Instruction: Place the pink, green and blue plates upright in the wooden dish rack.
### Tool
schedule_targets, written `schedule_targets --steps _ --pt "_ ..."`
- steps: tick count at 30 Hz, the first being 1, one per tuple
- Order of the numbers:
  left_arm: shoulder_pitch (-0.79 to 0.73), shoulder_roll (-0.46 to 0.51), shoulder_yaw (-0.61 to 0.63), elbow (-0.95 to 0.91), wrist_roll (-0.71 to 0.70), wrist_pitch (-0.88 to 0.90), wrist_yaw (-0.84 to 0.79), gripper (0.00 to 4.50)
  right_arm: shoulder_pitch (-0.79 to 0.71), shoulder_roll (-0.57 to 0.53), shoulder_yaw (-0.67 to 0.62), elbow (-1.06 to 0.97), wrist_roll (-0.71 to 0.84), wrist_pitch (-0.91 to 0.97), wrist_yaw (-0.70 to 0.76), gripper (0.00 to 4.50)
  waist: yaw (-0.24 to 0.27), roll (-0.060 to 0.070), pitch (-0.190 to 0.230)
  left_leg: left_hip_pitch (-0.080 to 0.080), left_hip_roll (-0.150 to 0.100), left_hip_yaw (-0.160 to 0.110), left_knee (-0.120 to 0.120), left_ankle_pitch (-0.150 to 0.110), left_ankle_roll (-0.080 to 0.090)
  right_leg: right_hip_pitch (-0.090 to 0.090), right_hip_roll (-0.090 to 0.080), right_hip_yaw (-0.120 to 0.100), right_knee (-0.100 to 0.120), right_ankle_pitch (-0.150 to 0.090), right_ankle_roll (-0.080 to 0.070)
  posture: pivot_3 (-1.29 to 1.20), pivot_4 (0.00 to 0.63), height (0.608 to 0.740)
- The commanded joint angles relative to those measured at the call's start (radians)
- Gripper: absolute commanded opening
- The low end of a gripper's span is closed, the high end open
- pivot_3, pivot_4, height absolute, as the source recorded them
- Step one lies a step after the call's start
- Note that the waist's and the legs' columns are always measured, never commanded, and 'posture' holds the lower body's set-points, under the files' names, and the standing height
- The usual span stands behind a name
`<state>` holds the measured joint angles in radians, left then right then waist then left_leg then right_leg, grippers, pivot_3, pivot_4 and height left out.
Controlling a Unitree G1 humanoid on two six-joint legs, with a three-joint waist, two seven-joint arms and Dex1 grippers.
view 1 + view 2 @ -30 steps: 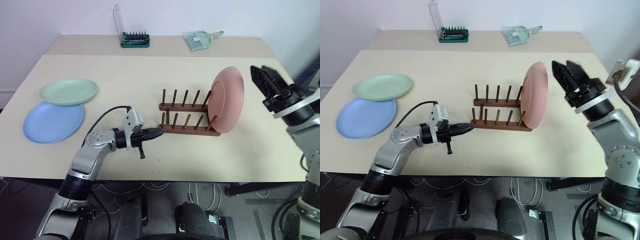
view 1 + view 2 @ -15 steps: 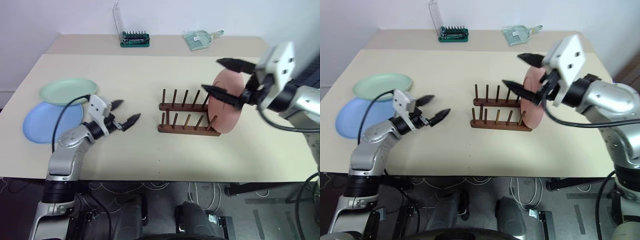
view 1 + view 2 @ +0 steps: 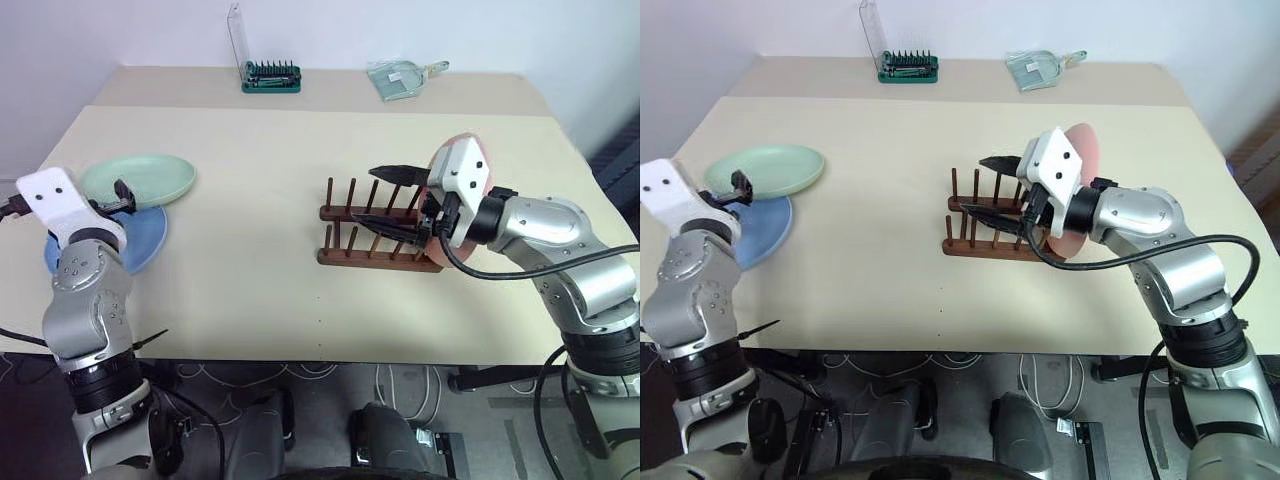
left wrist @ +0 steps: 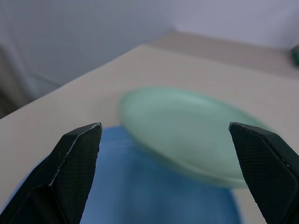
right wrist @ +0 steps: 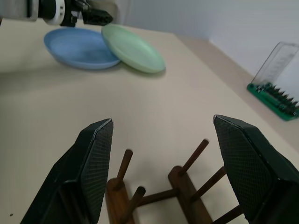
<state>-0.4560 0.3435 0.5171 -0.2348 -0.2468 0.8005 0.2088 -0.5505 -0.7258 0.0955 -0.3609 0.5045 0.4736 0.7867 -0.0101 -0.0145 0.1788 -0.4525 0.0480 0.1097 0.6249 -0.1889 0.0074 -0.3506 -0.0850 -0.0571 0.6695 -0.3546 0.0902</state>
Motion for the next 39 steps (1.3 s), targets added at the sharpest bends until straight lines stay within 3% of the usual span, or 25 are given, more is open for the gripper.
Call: schedule_targets --steps 1,9,16,19,26,36,39 --pt "-0.088 0.052 0.054 0.049 0.002 0.133 0.043 4.48 0.003 0.018 -0.007 -0.024 -0.017 -0.017 0.013 3.49 -0.001 -0.001 0.0 0.0 0.0 0.0 0.0 0.0 0.0 0.0 0.0 0.0 0.0 0.0 0.0 0.0 0.15 0.732" --pt "-0.258 0.113 0.116 0.349 -0.015 0.184 0.045 4.48 0.052 0.049 -0.019 -0.07 -0.041 -0.008 -0.009 3.49 0.0 -0.003 0.001 0.0 0.001 0.0 0.0 0.001 -0.002 -0.002 0.002 0.0 0.001 0.0 0.0 0.0 0.15 0.732" --pt "-0.371 0.155 0.127 0.577 -0.019 0.084 0.01 4.48 0.102 0.061 -0.032 -0.114 -0.048 0.007 -0.042 3.49 -0.001 -0.007 0.003 -0.001 0.001 0.0 0.0 0.001 -0.002 -0.003 0.002 0.0 0.001 0.0 0.0 0.0 0.15 0.732" --pt "-0.4 0.168 0.139 0.652 -0.031 0.048 -0.002 3.69 0.109 0.066 -0.035 -0.122 -0.049 0.01 -0.052 3.49 -0.003 -0.007 0.002 -0.001 0.001 0.0 0.0 0.001 -0.002 -0.003 0.002 0.0 0.002 0.0 0.0 0.0 0.15 0.732" --pt "-0.408 0.185 0.143 0.7 -0.054 0.016 0.003 0.12 0.118 0.069 -0.033 -0.127 -0.049 0.008 -0.057 3.49 -0.002 -0.008 0.002 -0.002 0.001 0.0 0.001 0.001 -0.002 -0.003 0.002 0.0 0.003 0.0 0.0 0.0 0.15 0.732" --pt "-0.359 0.15 0.157 0.598 -0.114 0.004 0.001 0.05 0.102 0.072 -0.026 -0.115 -0.057 -0.004 -0.044 3.49 -0.002 -0.009 0.002 -0.002 0.001 0.0 0.002 0.001 -0.002 -0.004 0.001 0.0 0.004 0.0 0.0 0.0 0.15 0.732" --pt "-0.35 0.124 0.141 0.505 -0.163 -0.048 -0.069 0.05 0.082 0.072 -0.023 -0.112 -0.07 -0.01 -0.042 3.49 -0.002 -0.009 0.002 -0.002 0.001 0.0 0.002 0.001 -0.002 -0.004 0.001 0.0 0.004 0.0 0.0 0.0 0.15 0.732"
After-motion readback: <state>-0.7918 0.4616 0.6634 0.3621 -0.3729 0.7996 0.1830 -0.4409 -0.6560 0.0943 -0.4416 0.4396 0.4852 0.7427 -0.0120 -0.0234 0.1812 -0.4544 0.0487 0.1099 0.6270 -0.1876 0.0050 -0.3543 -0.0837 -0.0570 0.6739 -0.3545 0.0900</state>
